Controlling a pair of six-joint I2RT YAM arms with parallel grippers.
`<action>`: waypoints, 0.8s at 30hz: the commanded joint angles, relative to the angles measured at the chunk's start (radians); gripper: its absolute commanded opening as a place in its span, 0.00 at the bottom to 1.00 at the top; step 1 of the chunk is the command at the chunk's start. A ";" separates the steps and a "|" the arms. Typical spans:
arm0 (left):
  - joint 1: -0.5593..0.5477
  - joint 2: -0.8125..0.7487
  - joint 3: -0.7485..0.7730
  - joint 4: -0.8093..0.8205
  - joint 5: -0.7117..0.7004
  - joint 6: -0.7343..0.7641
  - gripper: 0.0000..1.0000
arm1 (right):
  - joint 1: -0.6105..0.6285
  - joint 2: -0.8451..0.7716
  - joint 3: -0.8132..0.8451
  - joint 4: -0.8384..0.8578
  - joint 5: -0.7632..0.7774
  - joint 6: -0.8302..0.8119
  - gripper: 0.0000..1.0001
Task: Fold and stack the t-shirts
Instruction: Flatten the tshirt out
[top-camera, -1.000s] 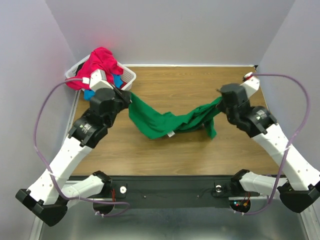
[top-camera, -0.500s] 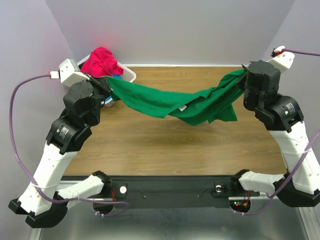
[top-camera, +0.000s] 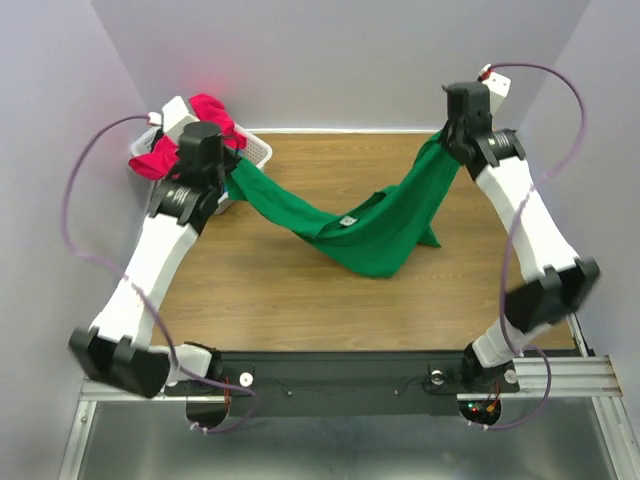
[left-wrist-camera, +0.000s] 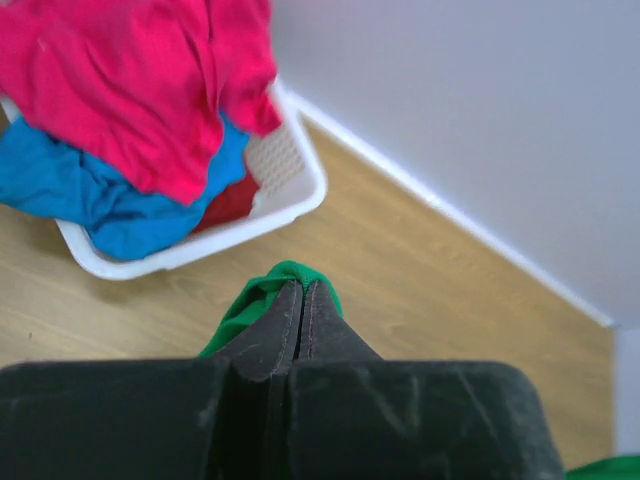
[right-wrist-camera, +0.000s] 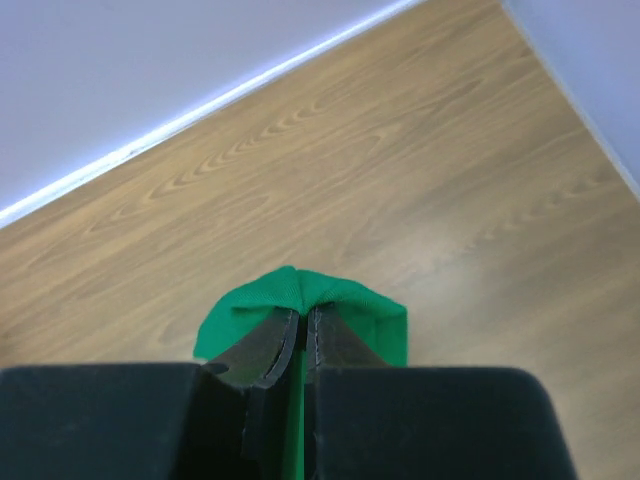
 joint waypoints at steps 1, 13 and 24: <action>0.028 0.071 0.046 0.061 0.114 0.008 0.00 | -0.189 0.127 0.215 0.088 -0.260 0.003 0.01; 0.079 0.115 0.275 0.060 0.240 0.036 0.00 | -0.380 0.101 0.391 0.180 -0.474 0.006 0.00; 0.077 -0.220 -0.660 0.170 0.358 -0.134 0.00 | -0.417 -0.497 -0.923 0.153 -0.369 0.211 0.82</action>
